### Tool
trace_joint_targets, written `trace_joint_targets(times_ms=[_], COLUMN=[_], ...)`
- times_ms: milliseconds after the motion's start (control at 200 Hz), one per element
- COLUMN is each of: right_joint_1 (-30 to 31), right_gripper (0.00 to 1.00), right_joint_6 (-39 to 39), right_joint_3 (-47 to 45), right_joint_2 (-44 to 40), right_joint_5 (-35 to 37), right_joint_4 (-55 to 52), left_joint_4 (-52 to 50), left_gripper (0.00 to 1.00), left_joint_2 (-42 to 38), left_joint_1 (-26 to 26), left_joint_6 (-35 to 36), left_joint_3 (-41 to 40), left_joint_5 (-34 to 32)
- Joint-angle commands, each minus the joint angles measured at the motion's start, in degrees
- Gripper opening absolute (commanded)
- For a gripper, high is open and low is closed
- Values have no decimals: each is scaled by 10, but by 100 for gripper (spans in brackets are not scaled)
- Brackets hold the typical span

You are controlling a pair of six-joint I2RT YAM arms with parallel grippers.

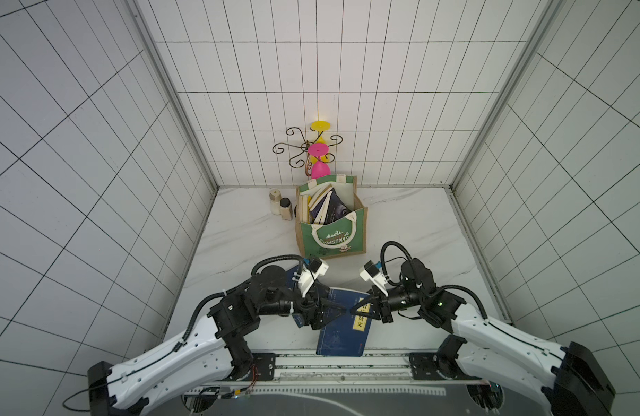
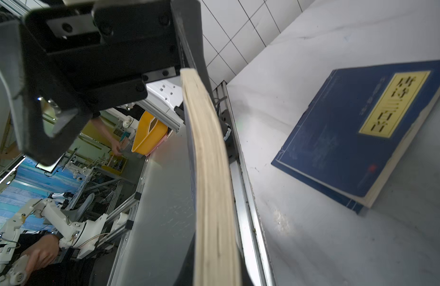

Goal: Put the books into the canvas bag
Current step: Pick up the book from the book.

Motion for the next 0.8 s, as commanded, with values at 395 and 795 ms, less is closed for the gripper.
trace_joint_targets(times_ms=[395, 795], right_joint_1=[33, 53], right_gripper=[0, 0], right_joint_6=[-127, -186], right_joint_3=[178, 221], right_joint_2=[-15, 4], right_joint_5=[5, 14], right_joint_4=[-406, -465], left_joint_4=[-217, -248], left_gripper=[87, 0], left_joint_2=[151, 221], left_joint_1=[-39, -57], left_joint_6=[182, 211], left_joint_3=[131, 176], left_joint_5=[79, 50])
